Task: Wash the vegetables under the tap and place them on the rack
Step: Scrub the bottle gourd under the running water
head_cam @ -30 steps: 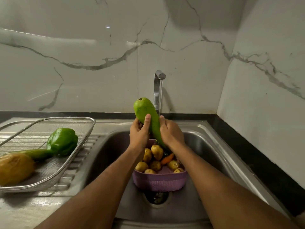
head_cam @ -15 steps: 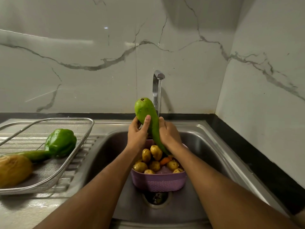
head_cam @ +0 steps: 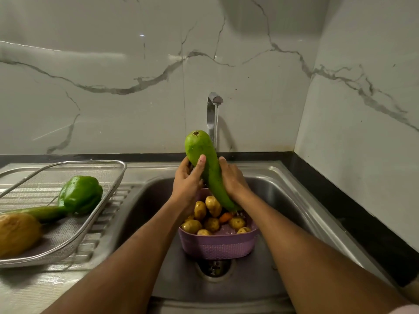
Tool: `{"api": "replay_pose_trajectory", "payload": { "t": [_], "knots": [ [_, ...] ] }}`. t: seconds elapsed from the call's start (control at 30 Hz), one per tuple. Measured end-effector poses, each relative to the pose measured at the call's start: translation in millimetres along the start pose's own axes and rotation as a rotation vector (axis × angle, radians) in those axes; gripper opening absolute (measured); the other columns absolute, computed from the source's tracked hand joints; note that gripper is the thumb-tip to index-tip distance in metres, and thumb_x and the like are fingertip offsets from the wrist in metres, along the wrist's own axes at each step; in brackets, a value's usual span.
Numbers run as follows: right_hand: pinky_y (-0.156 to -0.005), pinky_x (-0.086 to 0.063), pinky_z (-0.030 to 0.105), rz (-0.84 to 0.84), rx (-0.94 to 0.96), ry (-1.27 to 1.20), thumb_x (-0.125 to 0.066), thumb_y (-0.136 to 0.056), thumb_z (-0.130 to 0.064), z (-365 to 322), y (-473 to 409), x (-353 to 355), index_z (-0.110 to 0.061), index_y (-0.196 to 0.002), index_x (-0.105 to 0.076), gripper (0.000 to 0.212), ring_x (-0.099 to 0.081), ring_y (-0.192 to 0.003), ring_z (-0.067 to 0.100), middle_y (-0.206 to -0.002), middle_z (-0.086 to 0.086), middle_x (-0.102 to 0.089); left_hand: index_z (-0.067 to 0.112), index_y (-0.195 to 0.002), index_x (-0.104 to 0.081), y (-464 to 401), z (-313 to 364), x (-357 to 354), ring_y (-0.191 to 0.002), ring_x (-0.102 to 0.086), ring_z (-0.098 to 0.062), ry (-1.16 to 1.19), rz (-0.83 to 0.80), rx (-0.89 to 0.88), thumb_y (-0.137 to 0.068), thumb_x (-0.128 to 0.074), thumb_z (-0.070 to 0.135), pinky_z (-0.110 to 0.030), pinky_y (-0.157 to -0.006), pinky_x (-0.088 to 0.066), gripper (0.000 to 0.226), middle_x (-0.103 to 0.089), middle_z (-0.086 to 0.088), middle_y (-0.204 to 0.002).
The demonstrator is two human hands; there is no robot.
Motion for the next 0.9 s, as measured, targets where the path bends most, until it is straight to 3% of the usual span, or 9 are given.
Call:
{"api": "replay_pose_trajectory", "payload": {
  "t": [0.17,0.33,0.43,0.5,0.57,0.6,0.67,0.77,0.9],
  "knots": [
    [-0.109,-0.047,0.047,-0.180,-0.185,-0.098,-0.024,-0.110,-0.054,28,-2,4,-0.015,-0.115,-0.072,0.062,-0.066,-0.114,0.028,-0.124,0.017,-0.069,0.017,-0.127,-0.062,2,6,-1,-0.116,-0.070,-0.023,0.029,-0.025,0.002,-0.100,-0.061,0.028,-0.044,-0.094,-0.060,0.030,-0.074,-0.006,-0.122],
    [-0.098,-0.050,0.042,-0.068,-0.117,-0.058,-0.020,-0.110,-0.054,0,2,3,-0.014,-0.113,-0.071,0.066,-0.067,-0.105,0.027,-0.114,0.013,-0.071,0.018,-0.130,-0.060,4,3,-3,-0.116,-0.070,-0.021,0.017,-0.058,0.016,-0.094,-0.064,0.033,-0.041,-0.090,-0.061,0.039,-0.074,-0.002,-0.121],
    [-0.098,-0.052,0.048,0.009,-0.097,-0.091,-0.015,-0.108,-0.056,-6,8,-1,-0.016,-0.116,-0.067,0.067,-0.066,-0.104,0.028,-0.113,0.013,-0.070,0.024,-0.133,-0.058,5,-2,-7,-0.117,-0.069,-0.016,-0.047,-0.077,0.020,-0.098,-0.064,0.029,-0.028,-0.082,-0.060,0.036,-0.071,0.002,-0.126],
    [-0.094,-0.051,0.044,0.070,-0.097,-0.091,-0.015,-0.108,-0.055,1,15,0,-0.015,-0.118,-0.066,0.065,-0.065,-0.103,0.026,-0.113,0.012,-0.069,0.030,-0.153,-0.040,2,-3,-13,-0.125,-0.060,-0.011,-0.115,-0.064,-0.006,-0.100,-0.063,0.024,-0.028,-0.086,-0.060,0.058,-0.052,0.007,-0.148],
    [-0.087,-0.048,0.040,0.115,-0.064,-0.045,-0.019,-0.110,-0.051,10,20,2,-0.017,-0.109,-0.065,0.057,-0.064,-0.099,0.023,-0.105,0.007,-0.068,0.041,-0.161,-0.015,-4,-1,-21,-0.132,-0.044,-0.009,-0.300,-0.049,-0.103,-0.099,-0.065,0.016,-0.034,-0.101,-0.055,0.083,-0.033,0.012,-0.153],
    [-0.086,-0.048,0.040,0.121,-0.042,-0.053,-0.021,-0.111,-0.047,13,21,1,-0.019,-0.104,-0.063,0.050,-0.063,-0.099,0.023,-0.103,0.006,-0.067,0.043,-0.161,-0.013,-7,-1,-25,-0.133,-0.042,-0.011,-0.438,-0.044,-0.169,-0.097,-0.069,0.015,-0.036,-0.105,-0.051,0.089,-0.031,0.008,-0.155],
    [-0.086,-0.049,0.040,0.121,-0.010,-0.040,-0.027,-0.112,-0.039,15,18,-1,-0.022,-0.099,-0.058,0.038,-0.063,-0.103,0.027,-0.103,0.005,-0.065,0.038,-0.156,-0.025,-13,0,-37,-0.126,-0.049,-0.015,-0.675,0.004,-0.307,-0.090,-0.077,0.021,-0.035,-0.101,-0.052,0.085,-0.041,0.002,-0.147],
    [-0.089,-0.043,0.035,0.117,-0.036,0.070,-0.030,-0.112,-0.025,15,10,1,-0.012,-0.117,-0.061,0.033,-0.059,-0.113,0.028,-0.123,0.014,-0.063,0.033,-0.135,-0.047,-32,8,-49,-0.108,-0.059,-0.017,-0.788,0.095,-0.397,-0.082,-0.083,0.037,-0.032,-0.089,-0.054,0.064,-0.056,0.004,-0.124],
    [-0.102,-0.038,0.040,0.048,-0.081,0.201,-0.028,-0.110,-0.012,19,6,10,0.002,-0.134,-0.048,0.034,-0.052,-0.127,0.036,-0.140,0.025,-0.053,0.023,-0.099,-0.071,-64,27,-55,-0.087,-0.068,-0.015,-0.877,0.023,-0.271,-0.076,-0.086,0.034,-0.028,-0.074,-0.059,0.029,-0.071,0.000,-0.094]
  ]
}}
Point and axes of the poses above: each hand's wrist, its own y-axis away from the middle knuckle, its own x-axis out of the back of the hand, z = x × y, the point moved 2 cm from there along -y, towards the middle knuckle
